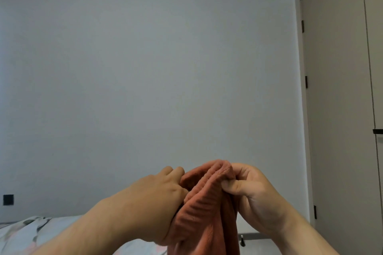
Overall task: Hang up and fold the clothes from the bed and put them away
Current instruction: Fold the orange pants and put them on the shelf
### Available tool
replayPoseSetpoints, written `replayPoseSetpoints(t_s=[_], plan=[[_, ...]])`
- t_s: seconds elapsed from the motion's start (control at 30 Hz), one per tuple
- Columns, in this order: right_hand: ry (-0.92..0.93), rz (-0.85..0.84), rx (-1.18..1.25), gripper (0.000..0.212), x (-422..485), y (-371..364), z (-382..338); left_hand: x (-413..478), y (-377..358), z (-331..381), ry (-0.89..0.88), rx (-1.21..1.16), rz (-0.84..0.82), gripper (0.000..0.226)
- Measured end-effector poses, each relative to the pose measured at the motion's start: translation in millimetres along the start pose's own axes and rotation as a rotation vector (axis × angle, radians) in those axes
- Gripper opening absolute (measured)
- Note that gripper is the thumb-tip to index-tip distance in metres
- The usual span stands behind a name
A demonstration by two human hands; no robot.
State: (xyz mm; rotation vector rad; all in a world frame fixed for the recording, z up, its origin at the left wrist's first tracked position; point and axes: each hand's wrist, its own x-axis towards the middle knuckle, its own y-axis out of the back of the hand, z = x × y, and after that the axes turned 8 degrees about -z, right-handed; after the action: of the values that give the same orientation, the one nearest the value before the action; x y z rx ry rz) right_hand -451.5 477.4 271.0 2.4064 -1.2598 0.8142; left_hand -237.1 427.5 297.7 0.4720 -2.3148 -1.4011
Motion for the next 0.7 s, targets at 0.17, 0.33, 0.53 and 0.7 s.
replayPoseSetpoints(t_s=[0.17, 0.33, 0.53, 0.7], plan=[[-0.004, 0.107, -0.009, 0.032, -6.0, 6.5, -1.6, 2.0, -2.3, -14.2, 0.065, -0.69, 0.126, 0.014], [0.015, 0.171, -0.004, 0.04, -16.9, 12.5, -8.6, -9.9, -0.7, -19.0, -0.003, -1.134, 0.198, 0.018], [0.029, 0.272, 0.039, 0.031, -13.3, 9.2, 1.8, -13.8, -3.5, -7.0, 0.114, -0.302, 0.052, 0.056], [0.03, 0.266, 0.025, 0.032, -9.9, 6.4, -2.4, -13.1, -4.3, -1.6, 0.023, -0.763, 0.132, 0.028]])
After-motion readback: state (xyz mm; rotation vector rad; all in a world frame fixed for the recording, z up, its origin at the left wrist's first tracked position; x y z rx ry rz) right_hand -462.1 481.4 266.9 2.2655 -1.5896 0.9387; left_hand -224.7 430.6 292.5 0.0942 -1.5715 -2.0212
